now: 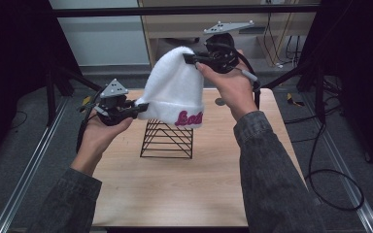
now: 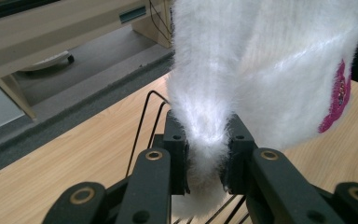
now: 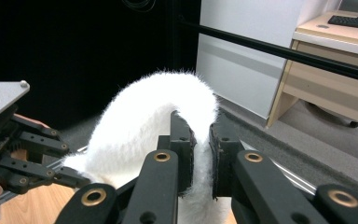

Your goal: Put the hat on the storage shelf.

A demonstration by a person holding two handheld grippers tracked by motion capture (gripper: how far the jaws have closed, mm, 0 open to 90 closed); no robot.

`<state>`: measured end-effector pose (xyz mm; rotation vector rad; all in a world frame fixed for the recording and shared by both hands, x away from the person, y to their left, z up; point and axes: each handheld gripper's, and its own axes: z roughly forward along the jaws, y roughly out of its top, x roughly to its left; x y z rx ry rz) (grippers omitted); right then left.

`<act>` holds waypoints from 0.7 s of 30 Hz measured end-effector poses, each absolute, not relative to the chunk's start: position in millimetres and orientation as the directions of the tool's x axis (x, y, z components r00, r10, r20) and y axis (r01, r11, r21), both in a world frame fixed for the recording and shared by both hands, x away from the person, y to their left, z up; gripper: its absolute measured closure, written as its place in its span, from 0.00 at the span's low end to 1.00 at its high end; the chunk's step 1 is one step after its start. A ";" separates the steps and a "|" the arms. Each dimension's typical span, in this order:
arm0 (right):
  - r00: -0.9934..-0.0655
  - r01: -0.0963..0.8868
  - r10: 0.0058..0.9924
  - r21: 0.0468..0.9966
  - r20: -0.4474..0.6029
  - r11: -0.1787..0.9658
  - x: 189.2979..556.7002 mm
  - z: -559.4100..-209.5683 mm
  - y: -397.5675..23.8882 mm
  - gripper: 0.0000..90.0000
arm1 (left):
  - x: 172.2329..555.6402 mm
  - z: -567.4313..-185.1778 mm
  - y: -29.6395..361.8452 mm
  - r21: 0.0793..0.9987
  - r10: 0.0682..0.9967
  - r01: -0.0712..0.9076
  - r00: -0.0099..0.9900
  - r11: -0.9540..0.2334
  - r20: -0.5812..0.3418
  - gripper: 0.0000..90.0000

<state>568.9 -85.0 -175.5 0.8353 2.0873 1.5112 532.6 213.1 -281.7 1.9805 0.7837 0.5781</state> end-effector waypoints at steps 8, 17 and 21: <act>-0.727 0.232 0.687 0.942 0.003 0.242 576.5 -184.5 -75.1 0.92 | 539.1 -289.8 217.2 0.857 0.735 0.316 0.671 -0.407 0.102 0.83; -0.727 0.256 0.686 0.934 0.016 0.249 584.4 -197.1 -67.2 0.92 | 542.4 -298.2 226.1 0.854 0.749 0.335 0.656 -0.399 0.092 0.84; -0.728 0.250 0.685 0.937 0.016 0.245 583.8 -195.4 -65.1 0.92 | 543.1 -296.9 230.4 0.857 0.756 0.332 0.647 -0.393 0.096 0.84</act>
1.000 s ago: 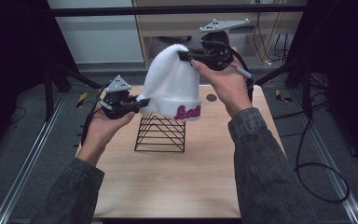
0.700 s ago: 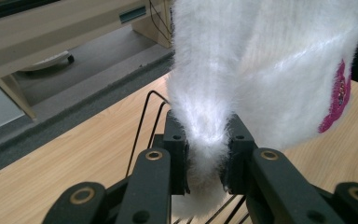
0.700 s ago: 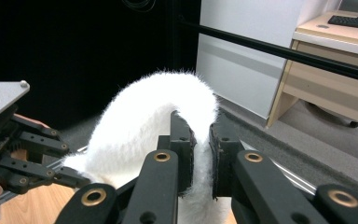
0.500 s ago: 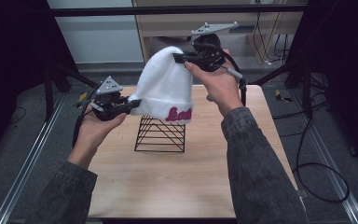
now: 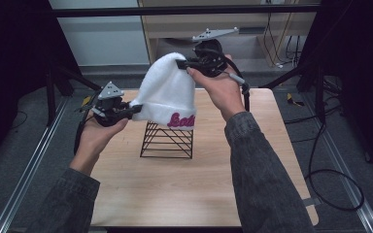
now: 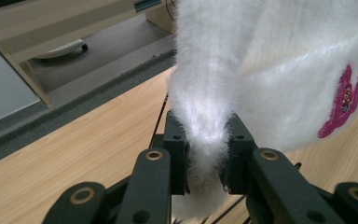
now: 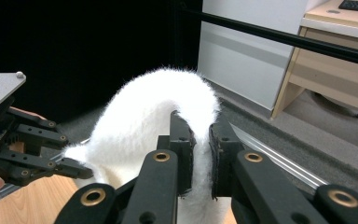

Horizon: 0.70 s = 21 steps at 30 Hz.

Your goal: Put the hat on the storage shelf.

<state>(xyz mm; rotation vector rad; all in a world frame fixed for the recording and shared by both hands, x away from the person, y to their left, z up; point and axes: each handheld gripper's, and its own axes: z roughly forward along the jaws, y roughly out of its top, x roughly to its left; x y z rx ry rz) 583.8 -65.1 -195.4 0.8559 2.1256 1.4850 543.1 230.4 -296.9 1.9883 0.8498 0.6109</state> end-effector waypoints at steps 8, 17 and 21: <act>-0.733 0.256 0.680 0.929 0.006 0.268 588.7 -203.2 -52.7 0.92 | 547.7 -304.9 238.3 0.843 0.769 0.349 0.629 -0.410 0.114 0.84; -0.739 0.259 0.674 0.918 -0.012 0.300 592.2 -213.3 -42.3 0.92 | 552.1 -318.3 245.1 0.840 0.781 0.372 0.617 -0.395 0.094 0.83; -0.741 0.263 0.672 0.916 -0.010 0.303 593.3 -217.5 -41.4 0.92 | 552.8 -325.7 246.3 0.845 0.787 0.378 0.612 -0.378 0.079 0.84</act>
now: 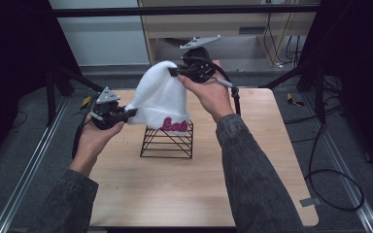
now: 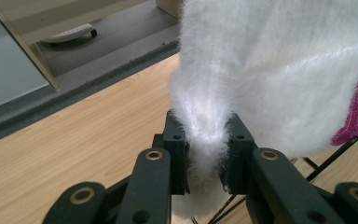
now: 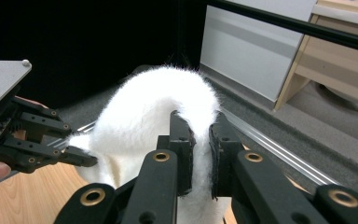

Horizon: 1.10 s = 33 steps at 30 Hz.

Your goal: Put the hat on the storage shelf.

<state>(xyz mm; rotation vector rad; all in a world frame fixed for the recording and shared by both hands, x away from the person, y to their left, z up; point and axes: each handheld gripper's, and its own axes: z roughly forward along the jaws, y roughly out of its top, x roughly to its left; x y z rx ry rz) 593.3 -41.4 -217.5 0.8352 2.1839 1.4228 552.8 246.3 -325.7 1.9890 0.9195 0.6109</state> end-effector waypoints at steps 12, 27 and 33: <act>-0.753 0.260 0.657 0.899 -0.040 0.353 577.6 -236.4 -40.9 0.92 | 543.4 -351.5 244.6 0.839 0.770 0.384 0.635 -0.385 0.062 0.83; -0.768 0.269 0.637 0.866 -0.071 0.421 555.9 -267.9 -36.6 0.91 | 540.2 -393.7 244.6 0.826 0.751 0.417 0.660 -0.379 0.012 0.83; -0.769 0.278 0.635 0.859 -0.070 0.430 552.6 -274.0 -34.8 0.91 | 539.5 -400.8 244.5 0.819 0.745 0.419 0.667 -0.392 0.016 0.83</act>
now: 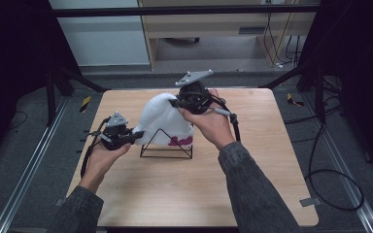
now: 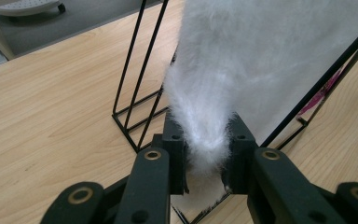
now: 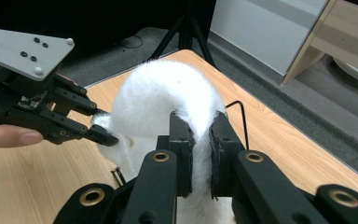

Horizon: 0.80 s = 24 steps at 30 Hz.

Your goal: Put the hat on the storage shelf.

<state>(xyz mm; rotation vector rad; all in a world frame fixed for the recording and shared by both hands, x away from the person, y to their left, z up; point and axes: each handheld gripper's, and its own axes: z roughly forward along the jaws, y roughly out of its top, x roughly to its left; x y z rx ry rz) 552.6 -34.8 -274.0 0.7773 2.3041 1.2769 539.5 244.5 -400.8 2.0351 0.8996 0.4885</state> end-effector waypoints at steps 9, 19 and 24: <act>-0.773 0.296 0.630 0.839 -0.070 0.457 544.5 -293.2 -26.9 0.91 | 539.6 -411.8 249.7 0.795 0.741 0.439 0.671 -0.419 0.020 0.82; -0.781 0.304 0.621 0.827 -0.069 0.474 543.4 -301.9 -20.2 0.91 | 539.3 -423.8 254.7 0.773 0.735 0.469 0.678 -0.428 -0.005 0.82; -0.785 0.305 0.616 0.820 -0.072 0.485 542.3 -303.1 -15.4 0.91 | 540.1 -427.9 255.2 0.766 0.734 0.477 0.679 -0.431 -0.011 0.82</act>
